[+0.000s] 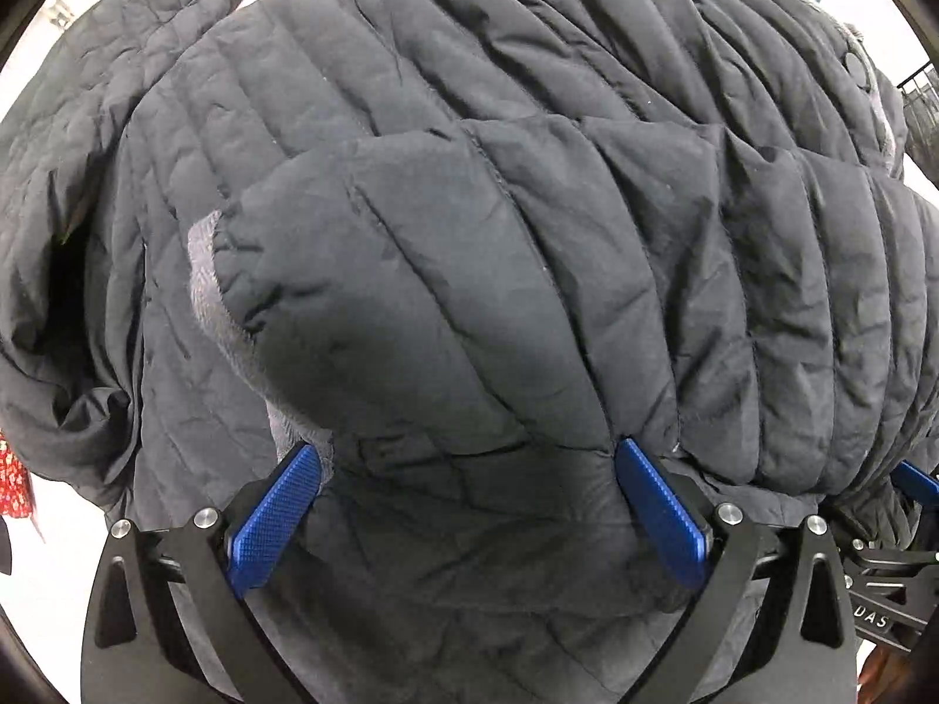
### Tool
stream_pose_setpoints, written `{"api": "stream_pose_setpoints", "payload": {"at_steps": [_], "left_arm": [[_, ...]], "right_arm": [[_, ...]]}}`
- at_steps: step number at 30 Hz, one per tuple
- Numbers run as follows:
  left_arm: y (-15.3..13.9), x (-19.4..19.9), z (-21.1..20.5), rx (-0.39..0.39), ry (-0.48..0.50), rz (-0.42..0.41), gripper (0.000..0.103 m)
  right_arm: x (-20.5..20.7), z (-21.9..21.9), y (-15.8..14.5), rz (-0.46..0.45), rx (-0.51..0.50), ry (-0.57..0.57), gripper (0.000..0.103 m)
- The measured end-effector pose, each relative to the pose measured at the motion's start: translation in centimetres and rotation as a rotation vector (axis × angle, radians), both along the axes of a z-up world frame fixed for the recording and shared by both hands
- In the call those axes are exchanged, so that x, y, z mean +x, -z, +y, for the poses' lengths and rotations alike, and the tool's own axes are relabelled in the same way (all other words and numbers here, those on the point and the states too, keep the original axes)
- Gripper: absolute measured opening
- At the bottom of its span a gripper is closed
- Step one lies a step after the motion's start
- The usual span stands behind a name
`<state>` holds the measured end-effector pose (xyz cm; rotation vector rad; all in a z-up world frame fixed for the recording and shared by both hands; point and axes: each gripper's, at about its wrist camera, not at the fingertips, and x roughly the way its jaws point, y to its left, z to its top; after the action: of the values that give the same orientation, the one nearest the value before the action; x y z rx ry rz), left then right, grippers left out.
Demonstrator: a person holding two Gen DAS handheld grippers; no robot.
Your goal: Fold large clothes
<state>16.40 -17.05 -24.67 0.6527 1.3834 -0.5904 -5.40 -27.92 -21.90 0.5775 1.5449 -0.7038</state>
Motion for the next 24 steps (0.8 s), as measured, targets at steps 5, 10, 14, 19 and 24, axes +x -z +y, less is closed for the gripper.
{"api": "stream_pose_setpoints", "payload": {"at_steps": [5,10,14,19,24], "left_arm": [[0.2,-0.1,-0.8,-0.013,0.002,-0.026,0.099],[0.3,-1.7,-0.1,-0.029,0.008,-0.034,0.099],[-1.1,-2.3,1.6,-0.033,-0.038,-0.046,0.098],[-4.1,-3.9,3.7,-0.069,-0.069,-0.107,0.097],[-6.3,-5.7,7.8,-0.118,-0.112,-0.15,0.097]], "right_arm": [[-0.8,-0.9,0.0,-0.037,-0.009,-0.002,0.098],[-2.9,0.3,-0.6,-0.078,-0.036,-0.015,0.098],[-3.5,0.5,-2.2,-0.058,-0.012,0.025,0.098],[-4.8,2.0,-5.6,-0.147,-0.029,0.034,0.098],[-7.0,5.2,-7.1,-0.173,-0.029,0.007,0.098]]}}
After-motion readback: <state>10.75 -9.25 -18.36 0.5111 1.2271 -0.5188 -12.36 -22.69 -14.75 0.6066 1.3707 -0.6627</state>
